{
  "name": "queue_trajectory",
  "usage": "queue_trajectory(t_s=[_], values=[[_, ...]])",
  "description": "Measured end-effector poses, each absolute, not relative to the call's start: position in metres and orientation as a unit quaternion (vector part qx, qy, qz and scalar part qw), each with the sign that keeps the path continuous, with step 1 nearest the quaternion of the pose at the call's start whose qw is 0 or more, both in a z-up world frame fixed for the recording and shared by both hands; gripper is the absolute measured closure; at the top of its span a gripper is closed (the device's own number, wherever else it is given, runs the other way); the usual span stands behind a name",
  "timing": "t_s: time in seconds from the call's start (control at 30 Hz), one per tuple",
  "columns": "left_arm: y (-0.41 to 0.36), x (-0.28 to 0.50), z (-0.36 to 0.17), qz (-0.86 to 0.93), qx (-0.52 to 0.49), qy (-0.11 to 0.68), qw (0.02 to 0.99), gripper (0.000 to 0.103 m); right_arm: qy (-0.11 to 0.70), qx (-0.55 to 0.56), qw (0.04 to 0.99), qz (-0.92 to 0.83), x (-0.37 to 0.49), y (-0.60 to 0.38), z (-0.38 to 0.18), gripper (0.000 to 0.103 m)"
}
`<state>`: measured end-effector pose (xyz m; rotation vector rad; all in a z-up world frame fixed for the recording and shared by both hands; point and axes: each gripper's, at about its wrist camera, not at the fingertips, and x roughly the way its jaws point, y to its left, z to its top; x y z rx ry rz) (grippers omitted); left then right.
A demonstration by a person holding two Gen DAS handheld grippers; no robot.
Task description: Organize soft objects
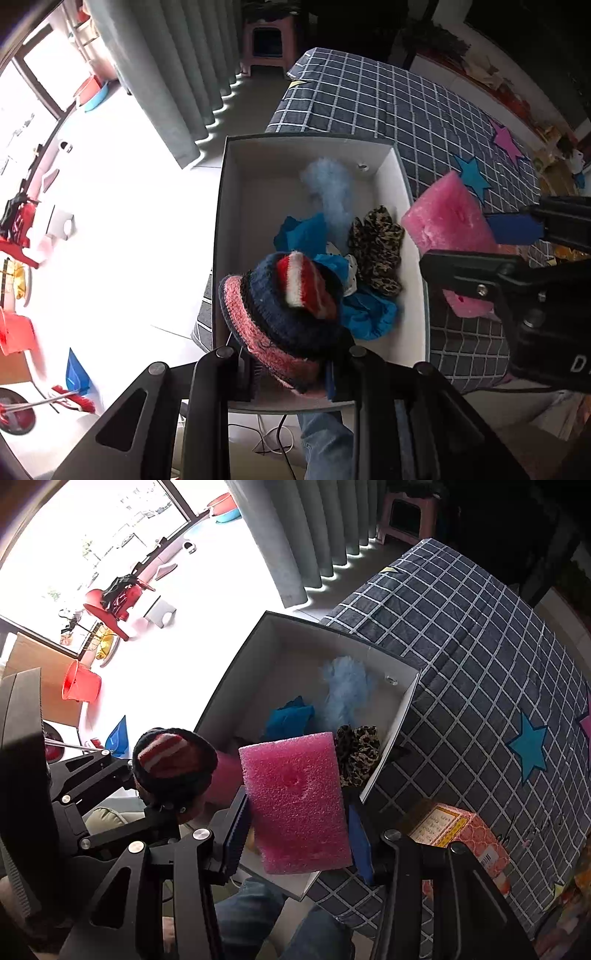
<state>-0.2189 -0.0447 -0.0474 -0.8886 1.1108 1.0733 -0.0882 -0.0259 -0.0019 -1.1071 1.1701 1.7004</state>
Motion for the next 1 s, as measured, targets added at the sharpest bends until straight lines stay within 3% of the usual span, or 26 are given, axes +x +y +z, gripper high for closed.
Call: queue_trajectory(t_s=[0.57,0.67,0.73,0.77,0.8,0.87,1.0], values=[[-0.04,-0.219,-0.06,0.467,-0.404,0.491,0.614,0.075,0.461,-0.446,0.384,0.664,-0.091,-0.019,-0.008,0.053],[-0.04,-0.22,-0.059,0.471,-0.406,0.48,0.618,0.068,0.466,-0.442,0.382,0.665,-0.093,-0.013,-0.009,0.053],[-0.04,-0.221,-0.056,0.475,-0.403,0.474,0.622,0.052,0.469,-0.436,0.379,0.668,-0.094,-0.01,-0.008,0.053],[-0.041,-0.222,-0.055,0.478,-0.401,0.471,0.624,0.033,0.471,-0.433,0.377,0.67,-0.094,-0.009,-0.007,0.051],[-0.041,-0.222,-0.053,0.482,-0.396,0.47,0.625,0.018,0.474,-0.43,0.375,0.671,-0.094,-0.008,-0.006,0.038],[-0.043,-0.223,-0.048,0.492,-0.385,0.467,0.626,0.017,0.468,-0.428,0.382,0.672,-0.094,-0.007,-0.003,0.005],[-0.046,-0.223,-0.038,0.512,-0.355,0.467,0.628,0.012,0.46,-0.429,0.399,0.667,-0.088,-0.007,0.006,0.001]])
